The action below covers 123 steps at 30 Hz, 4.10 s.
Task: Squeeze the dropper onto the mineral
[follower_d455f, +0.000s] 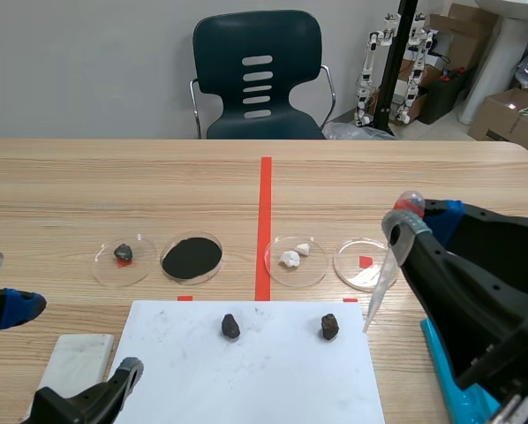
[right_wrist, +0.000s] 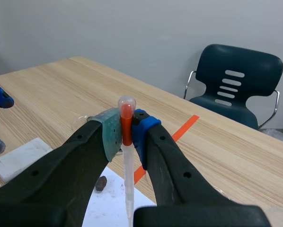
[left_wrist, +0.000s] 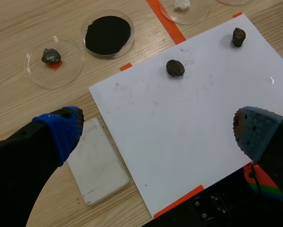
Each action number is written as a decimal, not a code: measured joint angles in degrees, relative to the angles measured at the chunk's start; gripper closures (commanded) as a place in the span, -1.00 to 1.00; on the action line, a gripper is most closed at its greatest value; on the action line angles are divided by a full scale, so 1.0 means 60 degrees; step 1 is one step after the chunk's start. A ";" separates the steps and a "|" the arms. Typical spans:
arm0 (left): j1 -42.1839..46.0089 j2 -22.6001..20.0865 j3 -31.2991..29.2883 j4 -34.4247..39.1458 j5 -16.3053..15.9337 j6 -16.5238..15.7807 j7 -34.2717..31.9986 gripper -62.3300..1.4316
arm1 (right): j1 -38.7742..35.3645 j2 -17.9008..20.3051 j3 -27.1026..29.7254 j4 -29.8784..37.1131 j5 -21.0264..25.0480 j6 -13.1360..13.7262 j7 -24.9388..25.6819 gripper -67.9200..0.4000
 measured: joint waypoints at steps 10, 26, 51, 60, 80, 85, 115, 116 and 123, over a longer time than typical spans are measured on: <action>0.0000 0.0000 0.0000 0.0000 0.0000 0.0000 0.0000 -1.00 | 0.1854 -0.0004 0.0000 -0.0933 -0.0004 0.0000 -0.0189 0.80; 0.0000 0.0000 0.0000 0.0000 0.0000 0.0000 0.0000 -1.00 | 0.6142 -0.0004 -0.0747 -0.4466 -0.0007 0.0004 -0.0535 0.80; 0.0000 0.0000 0.0000 0.0000 0.0000 0.0000 0.0000 -1.00 | 0.9114 -0.0007 -0.3406 -0.8302 0.0007 -0.1577 -0.0393 0.80; 0.0000 0.0000 0.0000 0.0000 0.0000 0.0000 0.0000 -1.00 | 0.9329 -0.0146 -0.3774 -0.9118 0.0029 -0.2324 0.0080 0.80; 0.0000 0.0000 0.0000 0.0000 0.0000 0.0000 0.0000 -1.00 | 0.9384 -0.0138 -0.4051 -0.9515 0.0029 -0.2291 0.0495 0.80; 0.0000 0.0000 0.0000 0.0000 0.0000 0.0000 0.0000 -1.00 | 0.9384 -0.0138 -0.4051 -0.9515 0.0029 -0.2291 0.0495 0.80; 0.0000 0.0000 0.0000 0.0000 0.0000 0.0000 0.0000 -1.00 | 0.9384 -0.0138 -0.4051 -0.9515 0.0029 -0.2295 0.0492 0.95; 0.0000 0.0000 0.0000 0.0000 0.0000 0.0000 0.0000 -1.00 | 0.9384 -0.0138 -0.4051 -0.9515 0.0029 -0.2295 0.0492 0.95; 0.0000 0.0000 0.0000 0.0000 0.0000 0.0000 0.0000 -1.00 | 0.9384 -0.0138 -0.4051 -0.9515 0.0029 -0.2295 0.0492 0.95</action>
